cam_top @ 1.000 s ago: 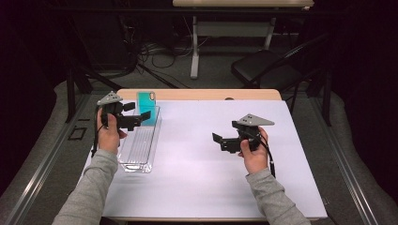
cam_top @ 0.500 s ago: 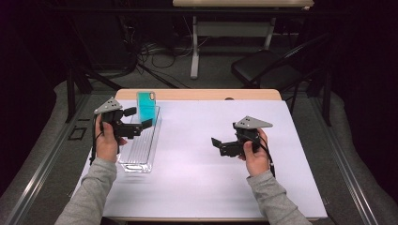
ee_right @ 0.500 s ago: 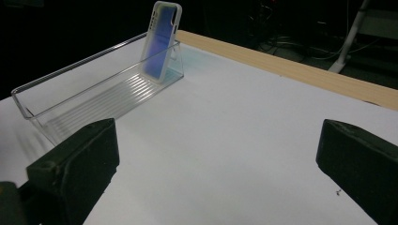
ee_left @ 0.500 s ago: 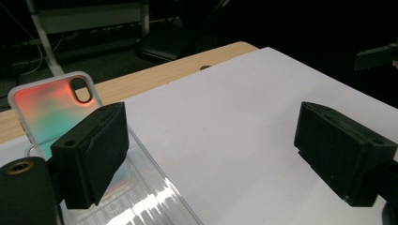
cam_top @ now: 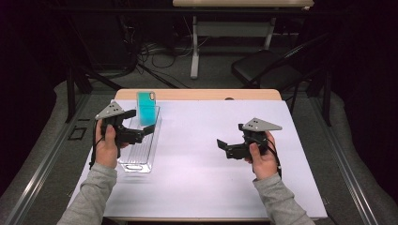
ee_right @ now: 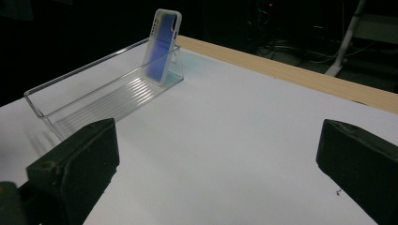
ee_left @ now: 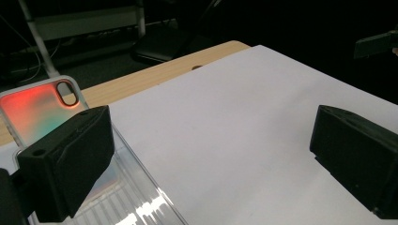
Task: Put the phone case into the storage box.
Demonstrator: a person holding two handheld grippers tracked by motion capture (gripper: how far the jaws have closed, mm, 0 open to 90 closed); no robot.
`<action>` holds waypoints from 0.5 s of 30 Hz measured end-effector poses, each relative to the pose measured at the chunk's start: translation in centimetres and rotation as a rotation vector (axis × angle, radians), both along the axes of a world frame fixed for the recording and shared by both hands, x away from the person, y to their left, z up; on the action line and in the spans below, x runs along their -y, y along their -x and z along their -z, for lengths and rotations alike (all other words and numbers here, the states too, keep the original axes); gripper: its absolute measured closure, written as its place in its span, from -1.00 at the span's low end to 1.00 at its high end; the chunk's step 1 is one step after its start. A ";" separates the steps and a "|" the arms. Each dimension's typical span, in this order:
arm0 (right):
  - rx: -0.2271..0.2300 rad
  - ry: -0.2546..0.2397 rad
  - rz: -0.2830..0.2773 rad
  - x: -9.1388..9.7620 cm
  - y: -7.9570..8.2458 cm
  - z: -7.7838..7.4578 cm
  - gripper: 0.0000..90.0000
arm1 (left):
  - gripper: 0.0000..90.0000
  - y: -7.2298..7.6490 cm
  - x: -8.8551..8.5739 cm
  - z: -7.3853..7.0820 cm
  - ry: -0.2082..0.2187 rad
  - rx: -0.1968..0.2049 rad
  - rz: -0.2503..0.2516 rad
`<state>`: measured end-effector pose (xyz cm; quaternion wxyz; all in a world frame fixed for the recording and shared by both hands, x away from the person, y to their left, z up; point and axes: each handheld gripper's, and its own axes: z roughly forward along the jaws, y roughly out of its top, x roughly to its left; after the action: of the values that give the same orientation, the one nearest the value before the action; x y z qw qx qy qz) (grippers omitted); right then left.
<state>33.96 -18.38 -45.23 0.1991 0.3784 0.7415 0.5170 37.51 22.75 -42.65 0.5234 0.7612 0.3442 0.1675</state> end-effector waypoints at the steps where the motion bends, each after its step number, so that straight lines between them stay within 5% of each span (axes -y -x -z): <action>1: 0.002 0.002 0.007 0.1 0.1 0.0 -1.00 | -0.99 0.1 0.0 0.1 0.003 0.002 0.001; 15: -0.007 0.040 0.065 2.7 1.9 0.8 -1.00 | -0.99 2.3 -0.5 1.8 0.027 0.007 -0.005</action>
<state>32.04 -21.08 -46.03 0.2208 0.4001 0.7395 0.4942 35.22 23.28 -44.46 0.5346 0.7525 0.3466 0.1667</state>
